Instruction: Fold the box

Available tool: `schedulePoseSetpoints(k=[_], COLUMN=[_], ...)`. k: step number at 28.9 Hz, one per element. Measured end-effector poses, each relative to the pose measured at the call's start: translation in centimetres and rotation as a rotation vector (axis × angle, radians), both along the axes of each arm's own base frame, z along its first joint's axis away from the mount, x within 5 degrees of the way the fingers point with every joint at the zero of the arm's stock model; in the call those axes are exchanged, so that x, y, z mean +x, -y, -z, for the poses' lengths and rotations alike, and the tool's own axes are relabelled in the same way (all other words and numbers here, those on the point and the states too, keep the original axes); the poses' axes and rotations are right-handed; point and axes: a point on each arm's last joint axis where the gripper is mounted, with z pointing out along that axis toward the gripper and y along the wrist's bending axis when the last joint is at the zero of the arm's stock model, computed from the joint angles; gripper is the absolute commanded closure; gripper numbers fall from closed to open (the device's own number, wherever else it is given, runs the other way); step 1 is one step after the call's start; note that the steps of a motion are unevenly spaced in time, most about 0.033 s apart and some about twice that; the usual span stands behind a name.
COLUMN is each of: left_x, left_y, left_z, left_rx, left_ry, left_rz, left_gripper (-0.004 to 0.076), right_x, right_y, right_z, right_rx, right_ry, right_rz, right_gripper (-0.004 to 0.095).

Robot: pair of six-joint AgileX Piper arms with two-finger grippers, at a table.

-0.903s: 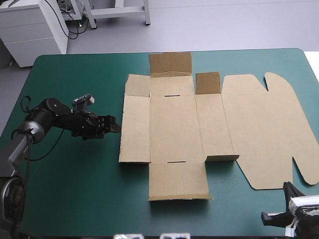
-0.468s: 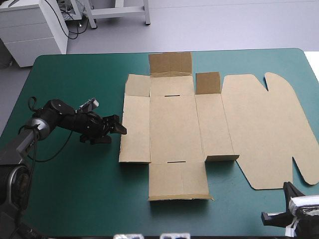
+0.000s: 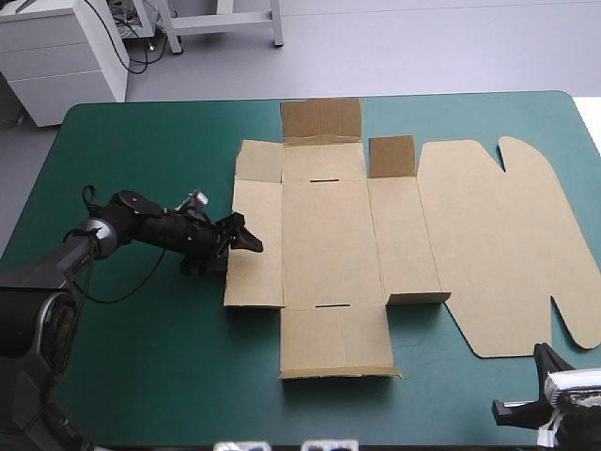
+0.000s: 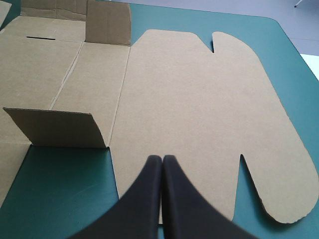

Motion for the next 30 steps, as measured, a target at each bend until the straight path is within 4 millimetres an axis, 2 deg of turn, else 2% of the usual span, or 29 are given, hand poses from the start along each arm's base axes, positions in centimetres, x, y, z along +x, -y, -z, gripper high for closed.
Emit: schedulePoseSetpoints(k=[8,11,15,16,17,27,30], left_x=[0.1,0.2,0.3,0.3,0.3,0.2,-0.1], left_y=[3.4,3.8,3.8,3.8,3.8,3.6,3.6], left_z=[0.5,0.7,1.3,1.5,1.6,1.4,1.3], left_rx=[-0.036,-0.055,-0.069,-0.072,-0.075,-0.112,-0.124], left_ry=[0.005,-0.004,-0.028,-0.039,-0.045,-0.037,-0.011], left_rz=[0.018,0.0,-0.015,-0.017,-0.018,0.022,0.084], left_gripper=[0.0216,0.0346,0.0637,0.07,0.0727,0.0731,0.0731], right_x=[0.0,0.0,0.0,0.0,0.0,0.0,0.0], right_y=[0.0,0.0,0.0,0.0,0.0,0.0,0.0], right_z=[0.0,0.0,0.0,0.0,0.0,0.0,0.0], right_rx=[0.0,0.0,0.001,0.001,0.001,-0.002,-0.002], right_ry=[0.0,0.0,0.0,0.0,0.0,0.0,0.0], right_rz=[0.0,0.0,0.0,0.0,0.0,-0.001,-0.001], right_gripper=[0.0927,0.0927,0.0927,0.0927,0.0927,0.0927,0.0927])
